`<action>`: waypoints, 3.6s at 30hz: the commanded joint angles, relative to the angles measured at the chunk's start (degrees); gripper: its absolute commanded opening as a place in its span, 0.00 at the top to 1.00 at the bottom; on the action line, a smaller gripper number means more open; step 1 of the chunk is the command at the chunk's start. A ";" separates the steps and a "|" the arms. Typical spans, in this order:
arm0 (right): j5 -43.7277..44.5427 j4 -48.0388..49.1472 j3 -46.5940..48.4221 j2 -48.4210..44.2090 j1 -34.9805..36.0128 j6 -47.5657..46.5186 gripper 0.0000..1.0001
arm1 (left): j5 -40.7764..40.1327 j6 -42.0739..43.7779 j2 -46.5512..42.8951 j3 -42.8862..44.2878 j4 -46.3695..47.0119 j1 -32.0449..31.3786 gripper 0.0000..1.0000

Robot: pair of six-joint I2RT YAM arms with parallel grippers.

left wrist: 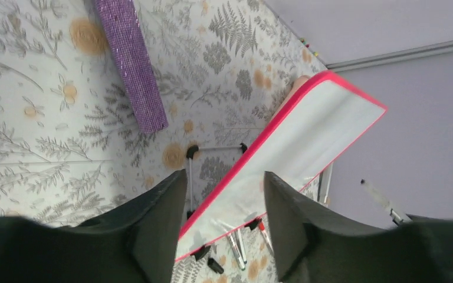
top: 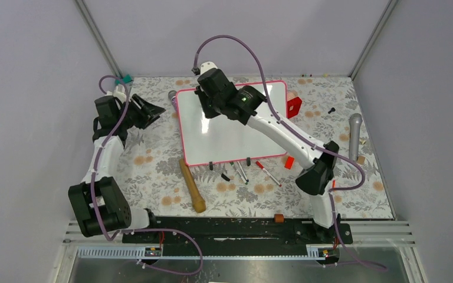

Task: Write a sentence on the whiteboard
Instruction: Hold the whiteboard on the whiteboard stand.

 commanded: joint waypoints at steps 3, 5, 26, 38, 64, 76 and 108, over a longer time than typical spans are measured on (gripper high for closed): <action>3.01 4.55 -7.19 -11.16 0.33 -1.21 1.00 | 4.45 -11.55 6.03 1.76 18.91 1.72 0.84; 3.06 5.23 -10.00 -13.07 0.32 -1.07 1.00 | 4.20 -14.24 9.97 1.54 23.47 1.74 1.00; -0.89 9.81 -26.52 -25.37 0.30 1.42 1.00 | 12.85 -35.42 40.19 9.60 64.16 -8.47 1.00; -2.69 10.36 -29.72 -28.93 0.33 1.62 1.00 | 20.16 -18.78 41.88 9.76 55.66 -9.24 1.00; -2.24 11.90 -32.40 -30.16 0.29 1.77 1.00 | 25.59 -2.55 43.49 10.38 54.97 -10.48 0.88; -2.92 14.24 -34.08 -29.87 0.33 1.79 1.00 | 34.96 -31.50 52.35 11.95 94.33 -12.03 0.88; -1.07 11.71 -19.65 -15.35 0.39 2.42 1.00 | 38.63 -21.73 46.86 7.66 94.37 -14.69 0.55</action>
